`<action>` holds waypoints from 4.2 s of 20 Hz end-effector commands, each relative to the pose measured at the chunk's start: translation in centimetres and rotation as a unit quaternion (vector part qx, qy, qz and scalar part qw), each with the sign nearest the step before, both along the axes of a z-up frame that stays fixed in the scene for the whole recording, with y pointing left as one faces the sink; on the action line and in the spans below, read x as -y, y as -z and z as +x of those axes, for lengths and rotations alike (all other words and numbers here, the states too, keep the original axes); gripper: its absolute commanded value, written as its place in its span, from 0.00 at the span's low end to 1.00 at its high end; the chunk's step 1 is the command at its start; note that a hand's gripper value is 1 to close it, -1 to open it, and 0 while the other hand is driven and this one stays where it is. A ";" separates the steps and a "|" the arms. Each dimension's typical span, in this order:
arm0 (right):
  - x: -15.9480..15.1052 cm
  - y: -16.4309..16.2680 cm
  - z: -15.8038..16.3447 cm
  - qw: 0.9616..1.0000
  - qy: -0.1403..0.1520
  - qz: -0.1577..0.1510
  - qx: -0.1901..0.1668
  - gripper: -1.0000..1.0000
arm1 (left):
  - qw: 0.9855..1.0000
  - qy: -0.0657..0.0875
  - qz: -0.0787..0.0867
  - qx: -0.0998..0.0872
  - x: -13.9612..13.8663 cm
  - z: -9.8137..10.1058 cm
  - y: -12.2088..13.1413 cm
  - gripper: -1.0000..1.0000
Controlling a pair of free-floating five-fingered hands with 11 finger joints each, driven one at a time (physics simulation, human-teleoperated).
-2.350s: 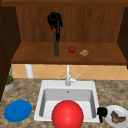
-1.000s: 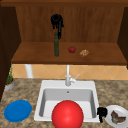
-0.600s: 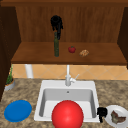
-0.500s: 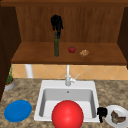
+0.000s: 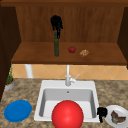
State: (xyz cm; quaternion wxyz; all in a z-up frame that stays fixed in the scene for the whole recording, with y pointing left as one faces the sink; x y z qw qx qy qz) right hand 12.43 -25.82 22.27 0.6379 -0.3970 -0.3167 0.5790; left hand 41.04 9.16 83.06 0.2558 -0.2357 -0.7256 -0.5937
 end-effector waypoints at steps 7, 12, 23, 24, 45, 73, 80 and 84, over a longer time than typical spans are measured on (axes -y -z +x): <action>0.0 0.0 0.0 1.000 0.000 0.000 0.000 0.50 | 1.000 -0.005 0.001 -0.016 -0.5 0.7 1.4 0.00; 0.0 0.0 0.0 1.000 0.000 0.000 0.000 0.50 | 1.000 -0.004 0.001 -0.018 -0.6 1.0 2.0 0.00; 0.0 0.0 0.0 1.000 0.000 0.000 0.000 0.50 | 1.000 -0.005 -0.002 -0.008 -1.2 1.8 2.1 0.00; 0.0 0.0 0.0 1.000 0.000 0.000 0.000 0.50 | 1.000 -0.004 -0.001 -0.004 -1.2 1.7 1.9 0.00; 0.0 0.0 0.0 1.000 0.000 0.000 0.000 0.50 | 1.000 -0.005 -0.001 -0.019 -0.8 4.5 0.7 0.00; 0.0 0.0 0.0 1.000 0.000 0.000 0.000 0.50 | 1.000 -0.015 -0.007 -0.018 -2.7 10.6 8.7 0.00; 0.0 0.0 0.0 1.000 0.000 0.000 0.000 0.50 | 1.000 -0.006 -0.009 -0.013 -2.6 11.0 8.8 0.00; 0.0 0.0 0.0 1.000 0.000 0.000 0.000 0.50 | 1.000 0.002 -0.010 -0.013 -2.8 10.4 8.7 0.00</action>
